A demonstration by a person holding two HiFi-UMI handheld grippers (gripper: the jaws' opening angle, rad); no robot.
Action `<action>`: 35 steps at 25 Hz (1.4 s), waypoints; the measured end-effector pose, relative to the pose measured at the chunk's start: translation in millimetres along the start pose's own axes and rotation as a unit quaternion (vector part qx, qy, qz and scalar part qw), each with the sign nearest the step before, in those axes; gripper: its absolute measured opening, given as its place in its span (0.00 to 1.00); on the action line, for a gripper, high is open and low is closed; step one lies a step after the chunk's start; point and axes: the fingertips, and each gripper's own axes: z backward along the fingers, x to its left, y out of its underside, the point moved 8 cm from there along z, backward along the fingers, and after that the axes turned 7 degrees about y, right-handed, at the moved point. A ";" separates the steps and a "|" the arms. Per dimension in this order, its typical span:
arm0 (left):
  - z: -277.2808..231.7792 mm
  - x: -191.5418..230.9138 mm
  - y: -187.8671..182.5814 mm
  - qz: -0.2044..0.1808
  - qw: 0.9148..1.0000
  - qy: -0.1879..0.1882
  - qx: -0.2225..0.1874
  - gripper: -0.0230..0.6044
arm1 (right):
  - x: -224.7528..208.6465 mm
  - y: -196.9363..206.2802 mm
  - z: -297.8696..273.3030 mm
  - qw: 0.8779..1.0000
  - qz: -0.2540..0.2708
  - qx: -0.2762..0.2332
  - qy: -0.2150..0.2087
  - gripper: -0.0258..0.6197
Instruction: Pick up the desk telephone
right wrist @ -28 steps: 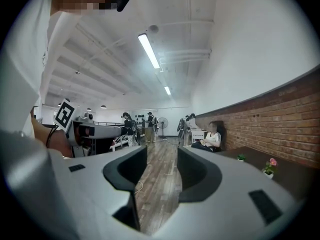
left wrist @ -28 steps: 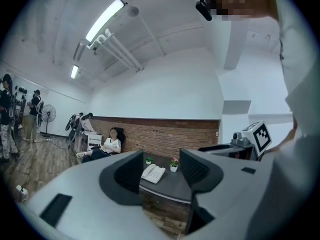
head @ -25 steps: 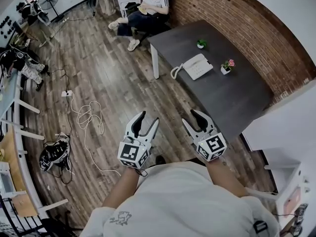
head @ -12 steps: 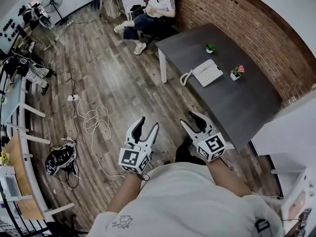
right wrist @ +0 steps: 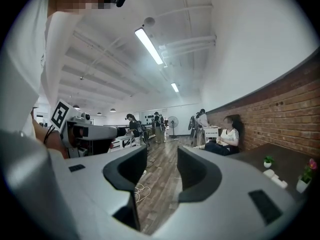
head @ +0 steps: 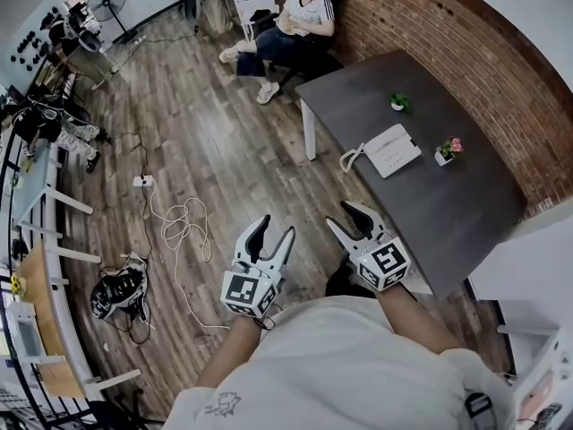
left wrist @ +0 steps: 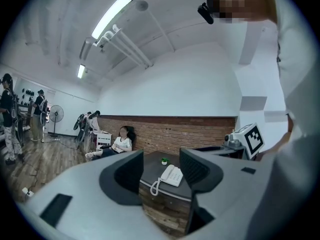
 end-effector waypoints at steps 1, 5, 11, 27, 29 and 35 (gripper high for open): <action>-10.3 1.6 -0.9 -0.002 1.000 0.001 0.001 0.42 | -9.4 -0.2 -5.0 1.000 -0.001 0.001 0.000 0.34; -57.1 13.7 -7.0 0.000 1.000 0.005 0.005 0.42 | -51.3 -4.8 -26.4 1.000 -0.008 0.007 -0.001 0.34; -146.7 29.1 -12.9 0.006 1.000 0.019 0.013 0.42 | -133.9 -12.5 -49.6 1.000 -0.014 0.010 0.006 0.34; -333.3 22.1 -17.6 -0.007 0.992 0.127 0.026 0.42 | -294.6 -9.3 -29.4 0.992 -0.041 0.008 0.123 0.34; -352.4 21.8 -15.9 -0.004 0.989 0.149 0.027 0.42 | -302.6 -8.2 -23.8 0.989 -0.042 0.009 0.144 0.34; -415.8 31.7 -21.2 -0.006 0.974 0.226 0.024 0.42 | -328.7 -13.3 -22.5 0.975 -0.042 0.001 0.218 0.34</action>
